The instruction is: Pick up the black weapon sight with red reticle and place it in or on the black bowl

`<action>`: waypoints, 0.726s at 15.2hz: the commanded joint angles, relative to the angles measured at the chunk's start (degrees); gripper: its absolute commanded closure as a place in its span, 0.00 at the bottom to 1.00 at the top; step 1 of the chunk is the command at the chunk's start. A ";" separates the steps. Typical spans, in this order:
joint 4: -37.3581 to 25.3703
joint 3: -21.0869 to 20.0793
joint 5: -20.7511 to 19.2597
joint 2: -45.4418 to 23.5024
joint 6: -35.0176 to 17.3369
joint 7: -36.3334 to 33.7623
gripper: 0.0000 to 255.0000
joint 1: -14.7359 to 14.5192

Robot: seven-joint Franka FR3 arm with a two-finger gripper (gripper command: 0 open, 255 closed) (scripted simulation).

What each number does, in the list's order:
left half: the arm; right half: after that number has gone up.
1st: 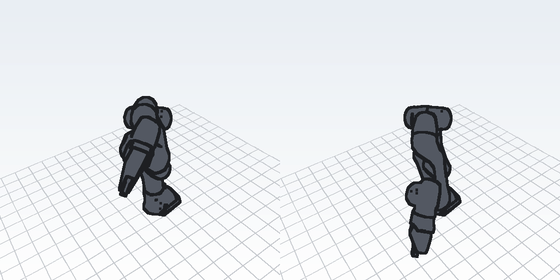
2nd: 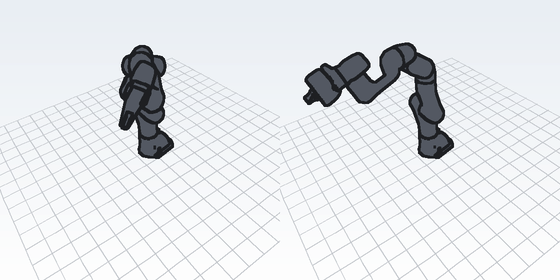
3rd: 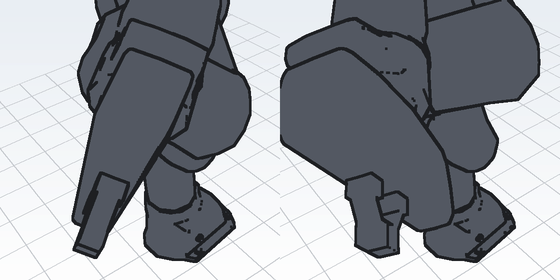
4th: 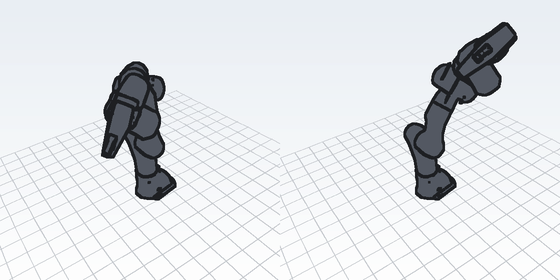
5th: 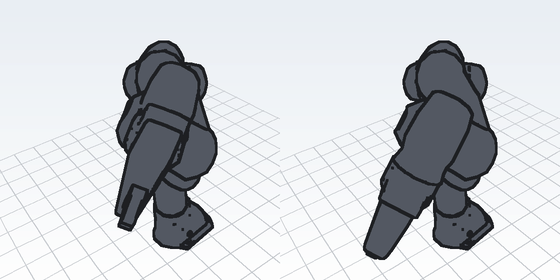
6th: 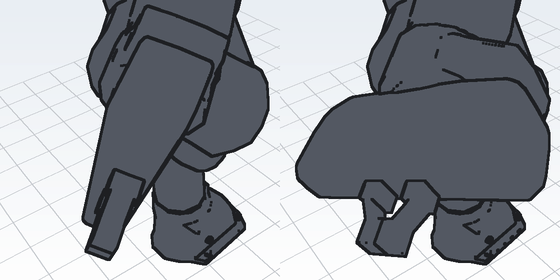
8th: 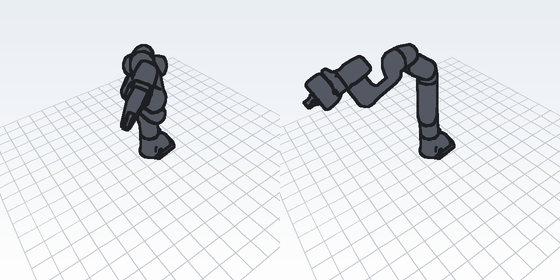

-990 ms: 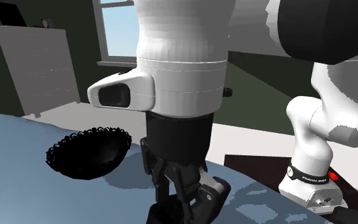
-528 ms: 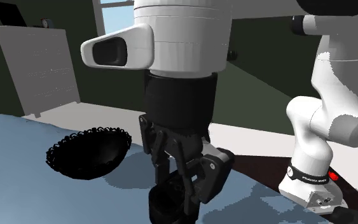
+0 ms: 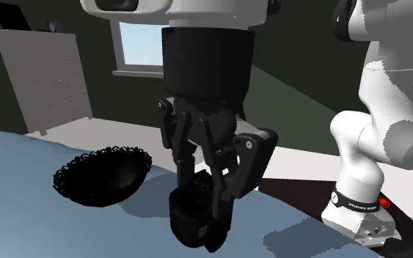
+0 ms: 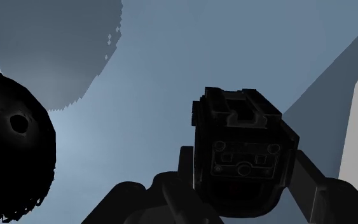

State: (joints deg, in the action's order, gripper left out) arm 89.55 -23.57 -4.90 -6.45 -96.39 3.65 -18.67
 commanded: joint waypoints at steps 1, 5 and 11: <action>-1.93 0.01 -0.04 -0.14 1.79 0.16 1.00 -0.01; -6.05 -0.11 -0.37 -0.96 5.17 0.09 1.00 -0.28; -10.43 1.86 -0.91 -3.29 7.09 4.85 1.00 2.19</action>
State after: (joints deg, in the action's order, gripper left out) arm 80.36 -22.15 -5.63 -9.08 -89.85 7.35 -17.03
